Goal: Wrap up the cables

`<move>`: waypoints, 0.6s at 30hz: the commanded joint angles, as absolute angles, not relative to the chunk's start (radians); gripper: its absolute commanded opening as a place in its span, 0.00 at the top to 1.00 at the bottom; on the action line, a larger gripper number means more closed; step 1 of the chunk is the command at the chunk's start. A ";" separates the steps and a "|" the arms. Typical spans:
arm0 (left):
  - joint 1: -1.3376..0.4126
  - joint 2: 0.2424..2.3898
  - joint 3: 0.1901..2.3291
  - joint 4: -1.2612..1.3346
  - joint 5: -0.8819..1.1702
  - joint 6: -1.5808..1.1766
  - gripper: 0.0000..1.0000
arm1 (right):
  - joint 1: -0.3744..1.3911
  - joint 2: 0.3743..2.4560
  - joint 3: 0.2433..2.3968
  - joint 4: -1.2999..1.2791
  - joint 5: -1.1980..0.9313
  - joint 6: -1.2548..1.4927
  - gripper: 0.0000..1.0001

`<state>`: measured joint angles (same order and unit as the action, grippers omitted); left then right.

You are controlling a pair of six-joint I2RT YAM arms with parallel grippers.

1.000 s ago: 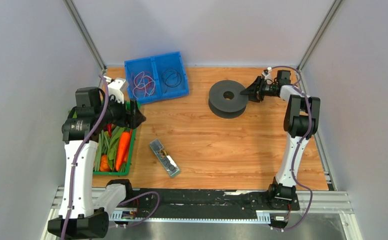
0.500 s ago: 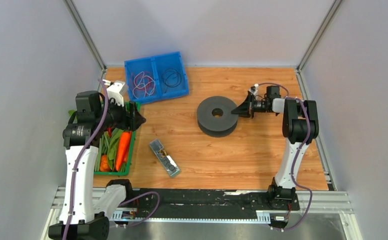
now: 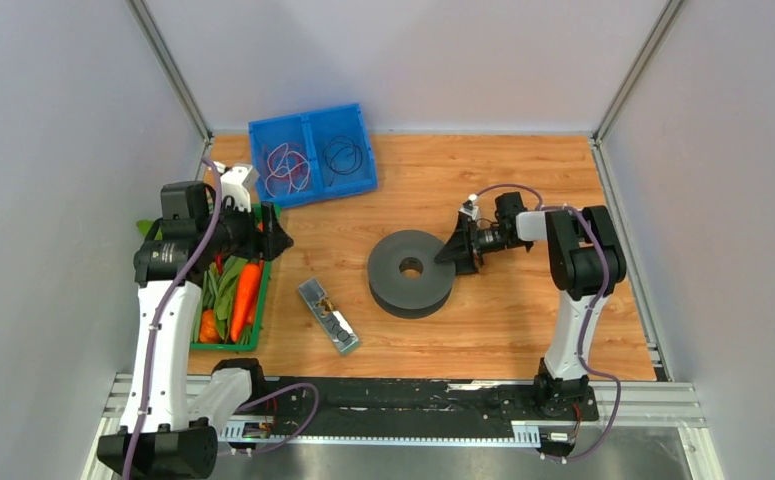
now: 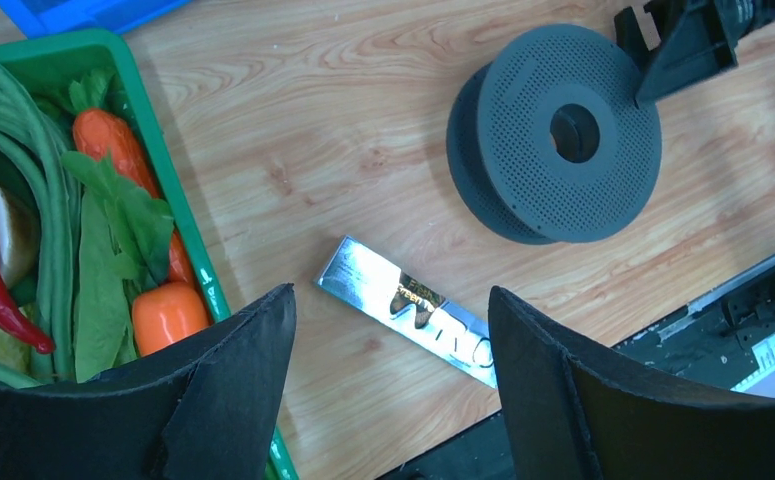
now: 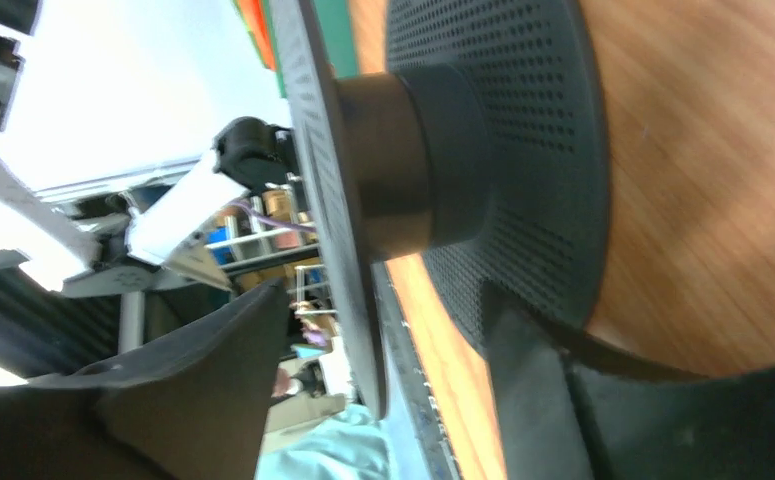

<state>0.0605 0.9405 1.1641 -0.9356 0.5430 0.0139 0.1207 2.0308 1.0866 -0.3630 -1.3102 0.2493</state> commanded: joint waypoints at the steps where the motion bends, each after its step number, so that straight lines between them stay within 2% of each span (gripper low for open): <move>1: 0.063 0.980 1.219 -0.891 0.499 -0.015 0.21 | 0.123 1.953 1.075 -0.451 -1.164 0.163 0.16; 2: 0.064 0.995 1.238 -0.893 0.485 -0.015 0.21 | 0.123 1.939 1.078 -0.459 -1.145 0.163 0.11; 4: 0.064 1.031 1.285 -0.887 0.451 -0.017 0.21 | 0.117 1.907 1.094 -0.477 -1.109 0.157 0.06; 7: 0.061 1.090 1.367 -0.861 0.407 -0.003 0.21 | 0.103 1.852 1.127 -0.521 -1.033 0.134 0.05; 14: 0.003 1.305 1.604 -0.795 0.166 -0.075 0.25 | 0.037 1.688 1.193 -0.600 -0.783 0.100 0.00; 18: -0.122 1.432 1.713 -0.729 0.003 -0.103 0.27 | 0.035 1.596 1.216 -0.624 -0.571 0.123 0.00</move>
<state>-0.0280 1.3357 1.6157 -0.8246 0.1776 -0.0532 0.0383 1.6878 1.1694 -0.5808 -0.8005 0.1333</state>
